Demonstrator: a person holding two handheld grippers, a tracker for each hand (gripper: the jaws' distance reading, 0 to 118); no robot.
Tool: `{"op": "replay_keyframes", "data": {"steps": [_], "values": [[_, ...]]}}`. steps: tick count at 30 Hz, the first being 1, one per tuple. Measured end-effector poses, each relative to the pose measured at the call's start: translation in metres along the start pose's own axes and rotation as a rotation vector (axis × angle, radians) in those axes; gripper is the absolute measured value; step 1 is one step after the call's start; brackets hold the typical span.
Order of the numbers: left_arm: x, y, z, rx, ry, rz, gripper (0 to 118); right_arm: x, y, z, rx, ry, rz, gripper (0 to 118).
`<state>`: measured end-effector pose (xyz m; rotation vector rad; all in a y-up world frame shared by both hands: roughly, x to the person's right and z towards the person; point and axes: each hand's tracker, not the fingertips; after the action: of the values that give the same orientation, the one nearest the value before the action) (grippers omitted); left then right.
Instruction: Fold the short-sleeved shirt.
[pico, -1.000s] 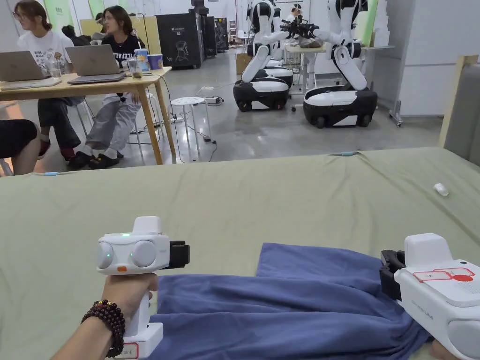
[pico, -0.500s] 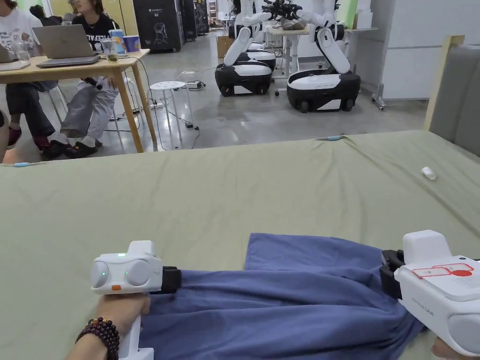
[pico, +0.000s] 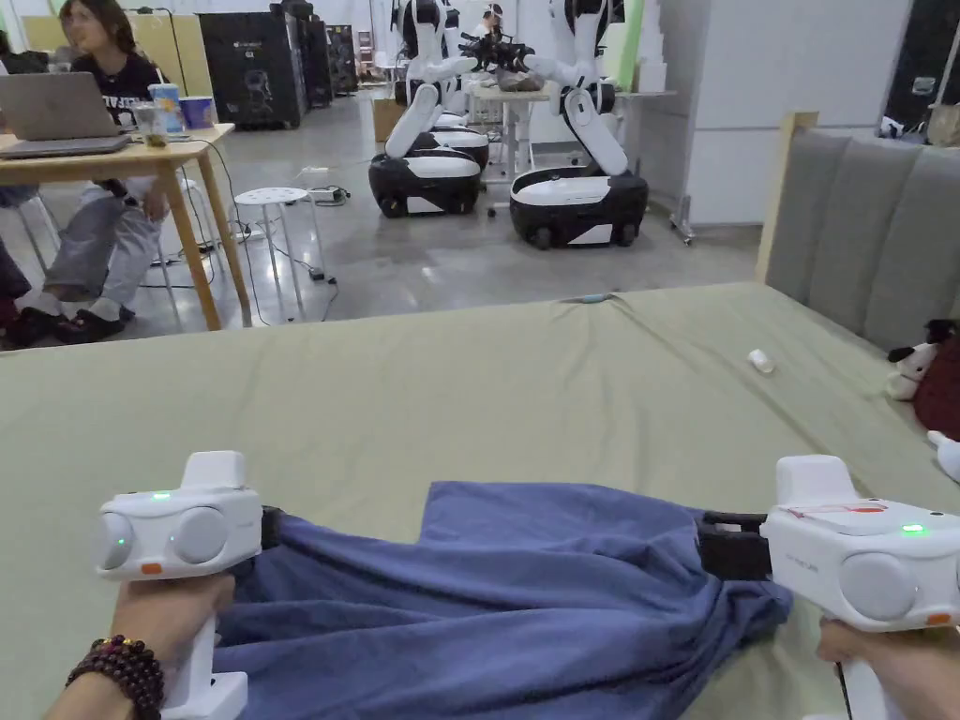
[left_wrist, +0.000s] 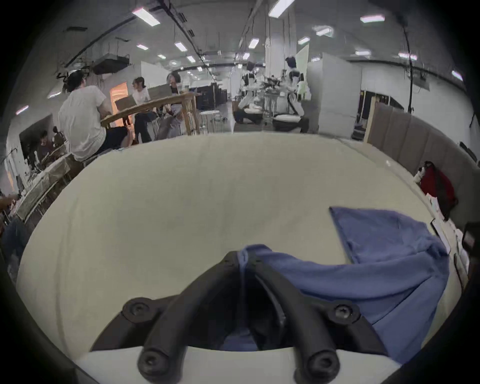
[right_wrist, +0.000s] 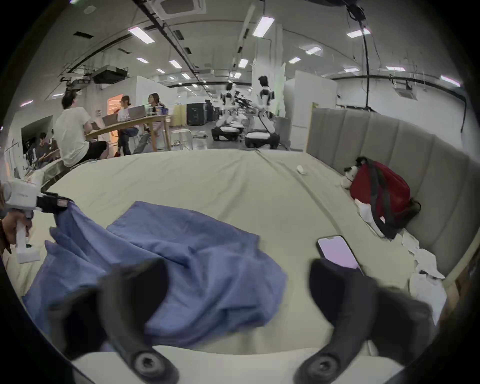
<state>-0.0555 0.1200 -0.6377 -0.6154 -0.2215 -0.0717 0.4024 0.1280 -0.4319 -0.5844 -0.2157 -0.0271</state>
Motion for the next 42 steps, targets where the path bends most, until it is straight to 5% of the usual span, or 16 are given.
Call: {"op": "replay_keyframes", "data": {"steps": [2, 12, 21, 30, 42], "values": [[0.007, 0.006, 0.011, 0.01, 0.006, -0.005, 2, 0.018, -0.007, -0.002, 0.0, -0.034, -0.01, 118], [0.025, 0.01, 0.019, 0.029, 0.002, -0.027, 2, 0.039, -0.045, -0.026, -0.192, -0.047, 0.035, 109], [0.017, 0.006, 0.017, 0.015, 0.022, -0.028, 2, 0.006, -0.045, -0.072, -0.226, 0.082, 0.068, 15], [0.005, 0.027, 0.037, 0.116, 0.033, 0.0, 2, -0.008, -0.01, -0.038, 0.063, 0.093, 0.06, 11], [-0.04, 0.155, 0.116, 0.371, 0.166, 0.034, 2, -0.082, 0.15, -0.001, 0.411, 0.025, 0.087, 10]]}}
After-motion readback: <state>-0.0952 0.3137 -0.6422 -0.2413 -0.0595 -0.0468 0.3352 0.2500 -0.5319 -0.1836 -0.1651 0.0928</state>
